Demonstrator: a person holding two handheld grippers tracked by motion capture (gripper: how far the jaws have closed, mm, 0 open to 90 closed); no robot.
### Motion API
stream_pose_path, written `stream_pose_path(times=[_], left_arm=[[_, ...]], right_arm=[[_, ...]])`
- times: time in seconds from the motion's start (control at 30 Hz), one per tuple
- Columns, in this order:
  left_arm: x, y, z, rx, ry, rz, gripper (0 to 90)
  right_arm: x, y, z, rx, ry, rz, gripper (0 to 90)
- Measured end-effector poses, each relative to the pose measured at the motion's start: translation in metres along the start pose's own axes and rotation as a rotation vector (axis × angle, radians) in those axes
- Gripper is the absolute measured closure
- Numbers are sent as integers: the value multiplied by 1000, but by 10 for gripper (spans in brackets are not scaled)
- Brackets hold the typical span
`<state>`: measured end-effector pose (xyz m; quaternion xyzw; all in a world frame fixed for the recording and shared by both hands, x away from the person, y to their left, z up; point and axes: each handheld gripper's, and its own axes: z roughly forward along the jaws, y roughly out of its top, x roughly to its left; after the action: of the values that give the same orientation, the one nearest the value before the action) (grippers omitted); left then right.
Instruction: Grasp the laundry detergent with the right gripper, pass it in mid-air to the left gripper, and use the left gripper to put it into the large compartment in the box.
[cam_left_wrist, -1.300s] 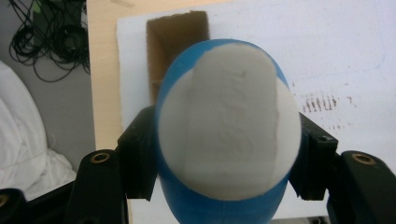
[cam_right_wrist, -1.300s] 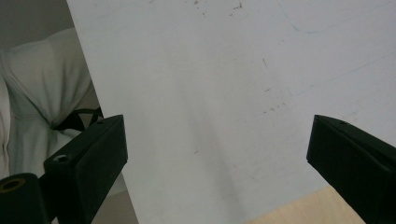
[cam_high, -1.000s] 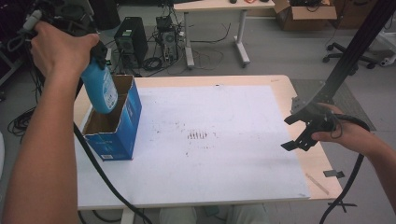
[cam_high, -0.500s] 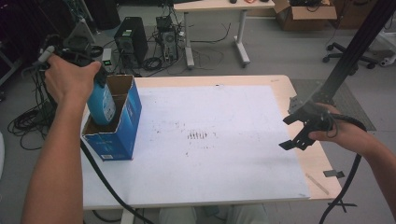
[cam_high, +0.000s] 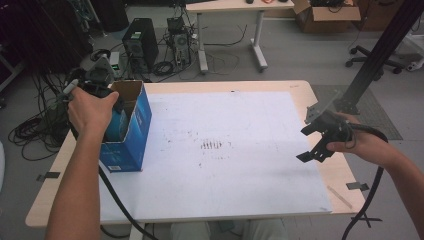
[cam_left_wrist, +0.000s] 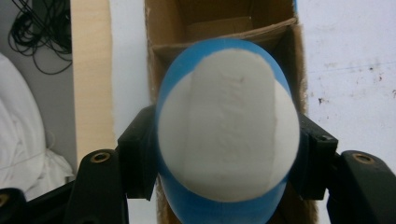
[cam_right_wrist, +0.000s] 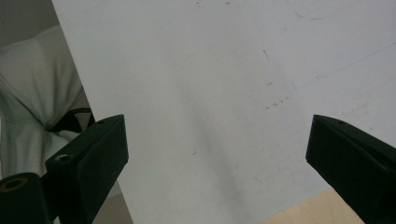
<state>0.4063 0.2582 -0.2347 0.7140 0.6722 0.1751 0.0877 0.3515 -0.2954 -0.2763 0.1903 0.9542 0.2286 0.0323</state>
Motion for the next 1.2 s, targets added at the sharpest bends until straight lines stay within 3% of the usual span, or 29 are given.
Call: stream_pose_path(times=[0.27, 0.6, 0.9, 1.2], left_arm=[[-5, -7, 23, 16, 10, 25, 377], [-5, -12, 42, 52, -6, 35, 378], [-6, -11, 45, 39, -7, 43, 376], [0, -7, 46, 54, -42, 40, 370]], right_arm=[[0, 1, 1, -3, -5, 3, 55], [-1, 0, 2, 3, -5, 10, 55], [-1, 2, 6, 8, 2, 8, 57], [0, 3, 7, 12, 5, 4, 60]])
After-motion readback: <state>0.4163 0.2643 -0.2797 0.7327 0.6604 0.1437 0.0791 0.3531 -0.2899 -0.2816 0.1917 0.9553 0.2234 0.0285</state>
